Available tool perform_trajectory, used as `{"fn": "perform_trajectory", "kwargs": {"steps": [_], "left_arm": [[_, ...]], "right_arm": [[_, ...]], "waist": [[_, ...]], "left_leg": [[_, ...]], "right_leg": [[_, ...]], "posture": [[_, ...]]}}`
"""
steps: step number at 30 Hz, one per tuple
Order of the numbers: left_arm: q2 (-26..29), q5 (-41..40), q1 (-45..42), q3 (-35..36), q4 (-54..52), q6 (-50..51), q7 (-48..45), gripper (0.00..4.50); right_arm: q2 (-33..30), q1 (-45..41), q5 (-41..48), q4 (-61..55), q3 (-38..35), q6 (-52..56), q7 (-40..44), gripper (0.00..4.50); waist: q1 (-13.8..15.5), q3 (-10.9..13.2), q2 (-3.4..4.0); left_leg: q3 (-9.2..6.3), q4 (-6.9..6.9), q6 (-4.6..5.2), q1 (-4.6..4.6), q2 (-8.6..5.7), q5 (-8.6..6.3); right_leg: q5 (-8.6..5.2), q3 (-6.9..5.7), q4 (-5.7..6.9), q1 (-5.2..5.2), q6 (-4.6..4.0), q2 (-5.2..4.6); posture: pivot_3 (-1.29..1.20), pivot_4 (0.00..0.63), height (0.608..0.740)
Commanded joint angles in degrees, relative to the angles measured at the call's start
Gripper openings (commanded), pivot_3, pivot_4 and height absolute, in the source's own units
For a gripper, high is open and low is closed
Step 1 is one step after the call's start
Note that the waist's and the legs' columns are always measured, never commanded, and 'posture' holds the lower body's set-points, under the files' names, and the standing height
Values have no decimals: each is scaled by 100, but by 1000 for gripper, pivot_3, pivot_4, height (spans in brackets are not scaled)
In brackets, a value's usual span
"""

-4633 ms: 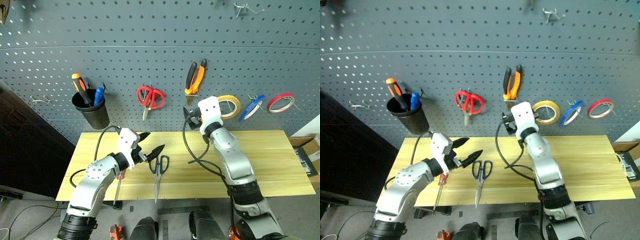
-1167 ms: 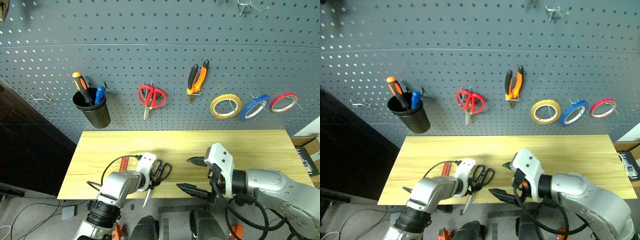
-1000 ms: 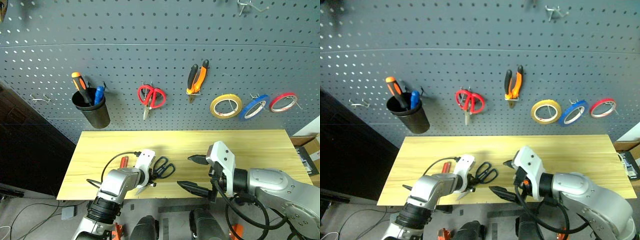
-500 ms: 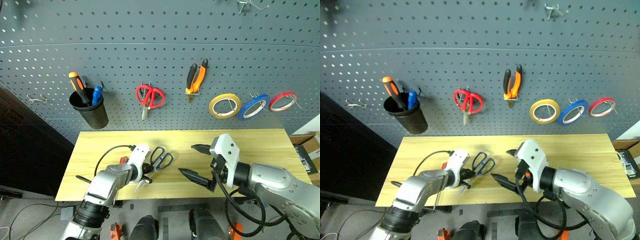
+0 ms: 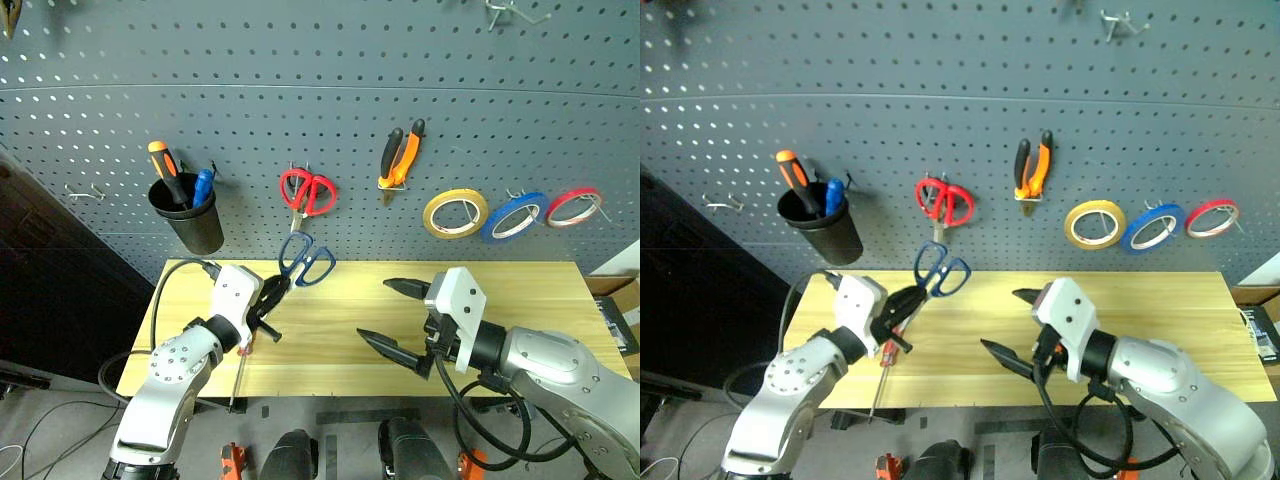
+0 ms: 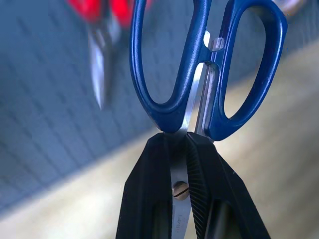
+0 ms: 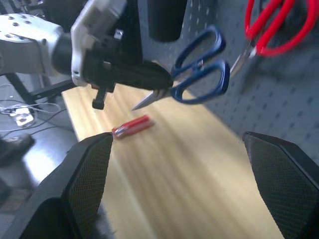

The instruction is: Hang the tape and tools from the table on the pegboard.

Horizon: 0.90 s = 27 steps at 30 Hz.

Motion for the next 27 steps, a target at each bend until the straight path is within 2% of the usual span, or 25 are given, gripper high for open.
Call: {"fn": "perform_trajectory", "kwargs": {"steps": [1,19,27], "left_arm": [[-26,174,-195,0,-177,-574,14,157],[-597,409,-1318,-50,556,-455,559,157],[-322,389,-465,-284,-93,-683,32,157]], "right_arm": [[10,-175,-8,-265,-50,-159,34,4500],[138,-727,-108,-8,-161,-147,-152,4500],[109,-677,-87,-93,-216,-87,-161,4500]], "waist": [[-9,0,0],[-28,-1,-1],[-52,0,0]], "left_leg": [[2,-1,1,0,0,-1],[9,5,2,0,3,-1],[18,-1,4,-1,6,-2]], "right_leg": [[0,-2,0,-1,0,1],[1,-13,9,-5,0,23],[1,-1,8,-14,0,20]], "posture": [[-71,187,740],[-89,190,740],[-87,191,740]]}}
